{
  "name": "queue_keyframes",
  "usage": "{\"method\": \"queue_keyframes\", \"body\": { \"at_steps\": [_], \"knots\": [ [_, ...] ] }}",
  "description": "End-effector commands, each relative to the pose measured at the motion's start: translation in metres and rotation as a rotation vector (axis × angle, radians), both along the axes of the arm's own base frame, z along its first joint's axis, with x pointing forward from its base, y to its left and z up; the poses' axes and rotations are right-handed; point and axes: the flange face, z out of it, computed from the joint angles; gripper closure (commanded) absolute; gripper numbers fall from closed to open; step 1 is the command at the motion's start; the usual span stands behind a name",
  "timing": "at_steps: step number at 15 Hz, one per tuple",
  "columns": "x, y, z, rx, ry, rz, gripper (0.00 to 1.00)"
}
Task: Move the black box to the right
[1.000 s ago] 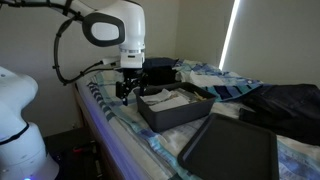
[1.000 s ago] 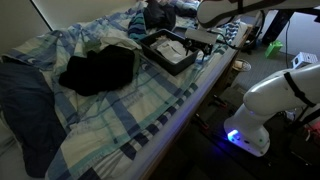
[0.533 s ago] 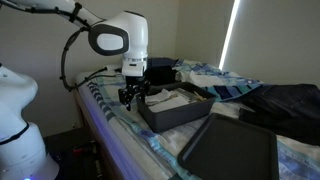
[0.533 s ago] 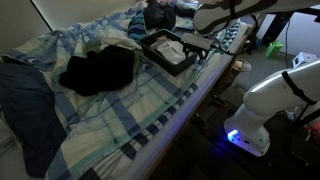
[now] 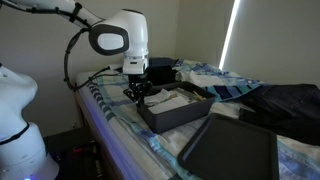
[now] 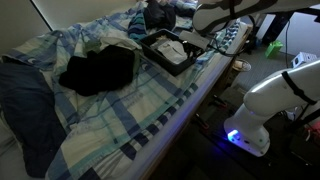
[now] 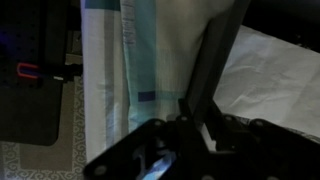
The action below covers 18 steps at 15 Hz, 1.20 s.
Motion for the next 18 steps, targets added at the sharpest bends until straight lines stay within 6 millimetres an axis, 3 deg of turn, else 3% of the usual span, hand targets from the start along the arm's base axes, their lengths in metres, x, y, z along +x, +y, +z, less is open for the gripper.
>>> {"method": "queue_keyframes", "body": {
  "at_steps": [1,2,8,18],
  "knots": [
    [-0.001,-0.003,-0.007,-0.008,0.001,-0.045,0.98],
    [-0.001,-0.004,-0.007,-0.008,0.000,-0.059,0.94],
    [-0.001,-0.017,0.000,0.002,-0.025,-0.123,0.94],
    [0.004,-0.057,0.042,-0.003,-0.107,-0.196,0.94]
  ]
}}
